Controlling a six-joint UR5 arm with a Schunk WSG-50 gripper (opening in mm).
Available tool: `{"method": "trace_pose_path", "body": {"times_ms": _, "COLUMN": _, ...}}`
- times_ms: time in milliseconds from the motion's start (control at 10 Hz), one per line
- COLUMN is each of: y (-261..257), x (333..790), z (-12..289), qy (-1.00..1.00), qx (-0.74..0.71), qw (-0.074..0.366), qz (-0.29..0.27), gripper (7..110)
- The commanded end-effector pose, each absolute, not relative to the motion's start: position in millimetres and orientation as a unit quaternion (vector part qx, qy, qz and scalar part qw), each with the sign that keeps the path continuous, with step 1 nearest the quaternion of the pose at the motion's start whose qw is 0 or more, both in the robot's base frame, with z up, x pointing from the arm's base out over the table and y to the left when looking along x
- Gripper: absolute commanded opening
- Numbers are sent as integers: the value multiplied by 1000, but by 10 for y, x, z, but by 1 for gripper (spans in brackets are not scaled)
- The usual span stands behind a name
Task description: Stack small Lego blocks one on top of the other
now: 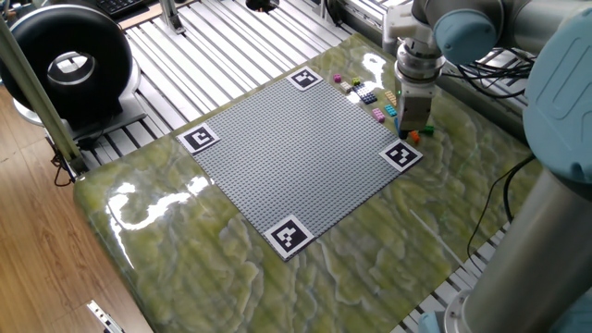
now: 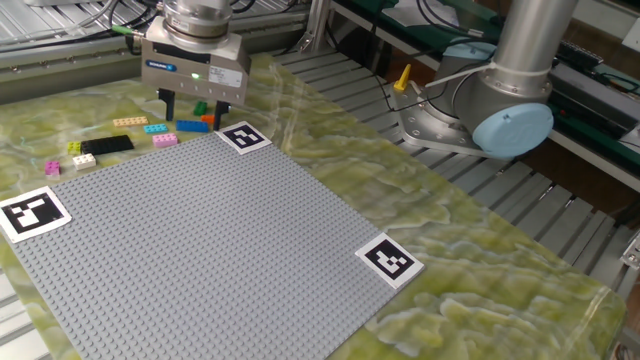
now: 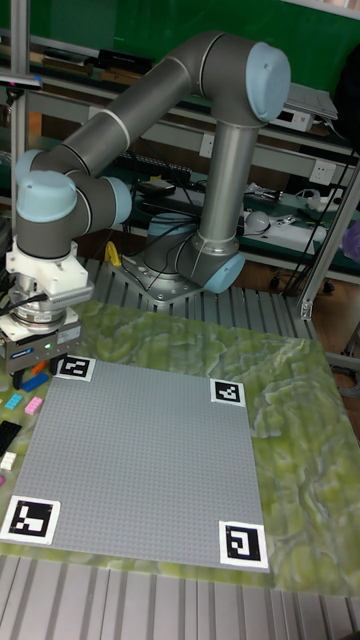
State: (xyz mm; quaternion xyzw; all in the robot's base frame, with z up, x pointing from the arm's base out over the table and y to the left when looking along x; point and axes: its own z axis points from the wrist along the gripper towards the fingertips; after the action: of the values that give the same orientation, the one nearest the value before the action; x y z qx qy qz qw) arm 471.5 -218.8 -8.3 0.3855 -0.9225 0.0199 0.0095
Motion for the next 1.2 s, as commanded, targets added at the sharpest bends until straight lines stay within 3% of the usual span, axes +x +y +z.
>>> {"method": "trace_pose_path", "body": {"times_ms": 0, "y": -2173, "x": 4726, "z": -91, "qy": -922, "qx": 387, "qw": 6, "qz": 15, "gripper": 66}}
{"method": "trace_pose_path", "body": {"times_ms": 500, "y": -2166, "x": 4731, "z": -85, "qy": -922, "qx": 387, "qw": 8, "qz": 10, "gripper": 66}}
{"method": "trace_pose_path", "body": {"times_ms": 600, "y": -2169, "x": 4733, "z": -88, "qy": -922, "qx": 387, "qw": 8, "qz": 11, "gripper": 44}}
{"method": "trace_pose_path", "body": {"times_ms": 1100, "y": -2173, "x": 4739, "z": -102, "qy": -921, "qx": 389, "qw": 8, "qz": 12, "gripper": 44}}
